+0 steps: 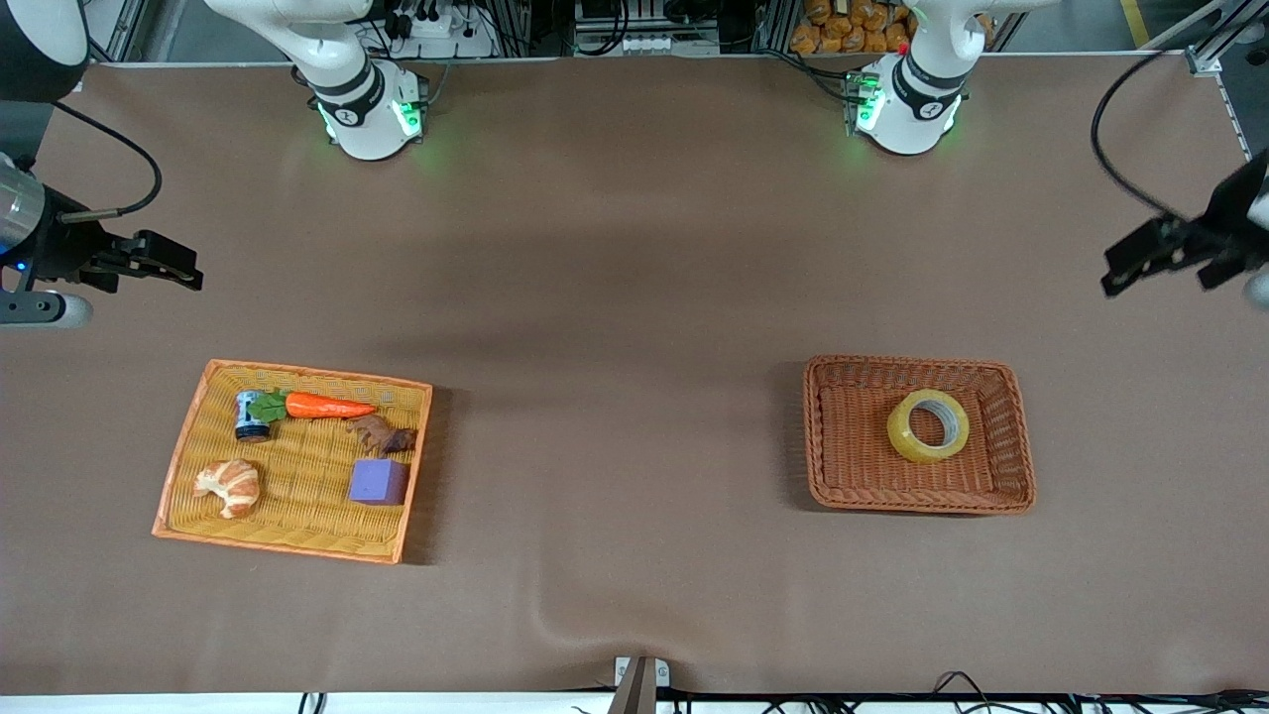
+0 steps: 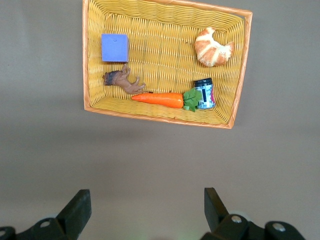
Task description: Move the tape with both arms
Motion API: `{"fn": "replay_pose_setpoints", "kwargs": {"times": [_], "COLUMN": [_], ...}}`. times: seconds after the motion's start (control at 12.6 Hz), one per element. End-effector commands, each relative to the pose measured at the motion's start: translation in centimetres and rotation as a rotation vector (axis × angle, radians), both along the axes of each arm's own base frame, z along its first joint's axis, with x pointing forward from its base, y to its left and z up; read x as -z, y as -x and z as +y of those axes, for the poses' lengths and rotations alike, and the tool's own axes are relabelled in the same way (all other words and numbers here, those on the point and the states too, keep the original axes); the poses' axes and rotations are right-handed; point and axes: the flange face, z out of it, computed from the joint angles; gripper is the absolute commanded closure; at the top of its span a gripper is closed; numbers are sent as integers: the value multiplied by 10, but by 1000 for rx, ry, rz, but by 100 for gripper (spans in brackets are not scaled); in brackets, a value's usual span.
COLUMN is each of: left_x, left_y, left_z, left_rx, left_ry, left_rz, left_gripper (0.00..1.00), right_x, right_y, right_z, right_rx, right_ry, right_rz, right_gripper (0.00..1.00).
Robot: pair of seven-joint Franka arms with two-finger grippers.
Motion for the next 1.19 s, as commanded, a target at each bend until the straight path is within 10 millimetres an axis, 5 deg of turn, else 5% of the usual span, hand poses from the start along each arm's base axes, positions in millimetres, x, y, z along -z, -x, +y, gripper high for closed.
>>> {"fn": "replay_pose_setpoints", "kwargs": {"times": [0.0, 0.24, 0.56, 0.79, 1.11], "left_x": [-9, -10, 4, 32, 33], "left_y": [21, 21, 13, 13, 16], "left_z": [5, 20, 20, 17, 11], "left_rx": [-6, -20, -15, 2, 8], "left_ry": [2, 3, -14, -1, 27], "left_rz": [-3, 11, 37, 111, 84], "left_gripper": [0, 0, 0, 0, 0], "right_x": [-11, -13, -23, -23, -24], "right_y": [6, 6, 11, 12, 13], "right_z": [2, 6, 6, 7, 7], "right_rx": [-7, -16, -62, -64, -64], "right_ry": [-5, -6, -9, -8, -8], "right_rz": [-19, -22, -42, -39, -39], "right_gripper": [0, 0, 0, 0, 0]}}
